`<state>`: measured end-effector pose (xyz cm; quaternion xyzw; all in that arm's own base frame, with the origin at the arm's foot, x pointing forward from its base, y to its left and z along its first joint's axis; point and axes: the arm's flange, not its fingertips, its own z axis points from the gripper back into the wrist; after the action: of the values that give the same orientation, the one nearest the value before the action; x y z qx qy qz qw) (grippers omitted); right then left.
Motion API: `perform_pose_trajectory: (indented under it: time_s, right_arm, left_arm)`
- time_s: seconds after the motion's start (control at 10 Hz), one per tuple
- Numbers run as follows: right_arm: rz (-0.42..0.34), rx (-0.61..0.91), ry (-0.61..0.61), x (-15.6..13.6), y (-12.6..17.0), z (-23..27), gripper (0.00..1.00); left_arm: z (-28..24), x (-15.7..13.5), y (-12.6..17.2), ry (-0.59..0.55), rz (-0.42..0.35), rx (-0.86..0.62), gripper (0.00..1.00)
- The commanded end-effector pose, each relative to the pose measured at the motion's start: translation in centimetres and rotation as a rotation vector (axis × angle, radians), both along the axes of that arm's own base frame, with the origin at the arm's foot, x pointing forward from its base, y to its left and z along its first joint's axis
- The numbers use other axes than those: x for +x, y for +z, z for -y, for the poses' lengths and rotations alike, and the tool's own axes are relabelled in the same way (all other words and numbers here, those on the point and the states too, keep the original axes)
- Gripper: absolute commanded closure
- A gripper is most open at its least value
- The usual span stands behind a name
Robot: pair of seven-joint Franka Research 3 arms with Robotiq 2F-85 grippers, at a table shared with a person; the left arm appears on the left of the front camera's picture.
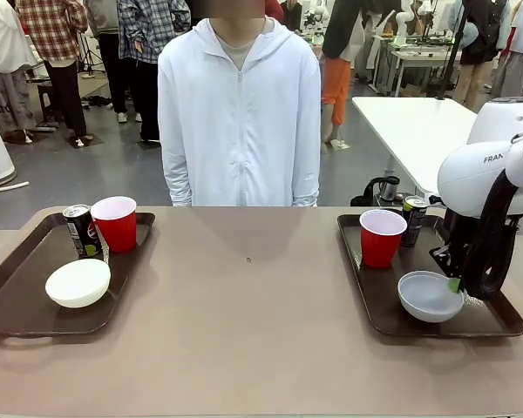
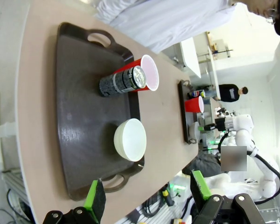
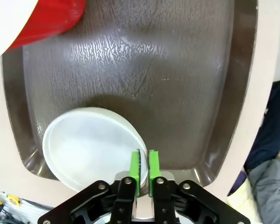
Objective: Prepare tableware on both trays.
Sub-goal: Pick up a Picnic Bowl from the table and place it on a Handle tray.
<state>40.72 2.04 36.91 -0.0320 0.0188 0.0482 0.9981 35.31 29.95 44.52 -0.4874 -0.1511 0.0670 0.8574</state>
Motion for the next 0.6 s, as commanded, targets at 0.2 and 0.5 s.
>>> perform_pose_trajectory:
  time_s: [0.2,0.5]
  right_arm:
    - [0.011,-0.010,-0.022,-1.4,5.0,-0.1,0.00]
    - [0.019,0.021,-0.013,-3.8,9.9,-0.2,0.34]
  left_arm:
    - [-0.2,-0.2,0.1,-0.002,0.026,-0.013,0.04]
    - [-0.2,-0.2,0.1,-0.002,0.026,-0.013,0.04]
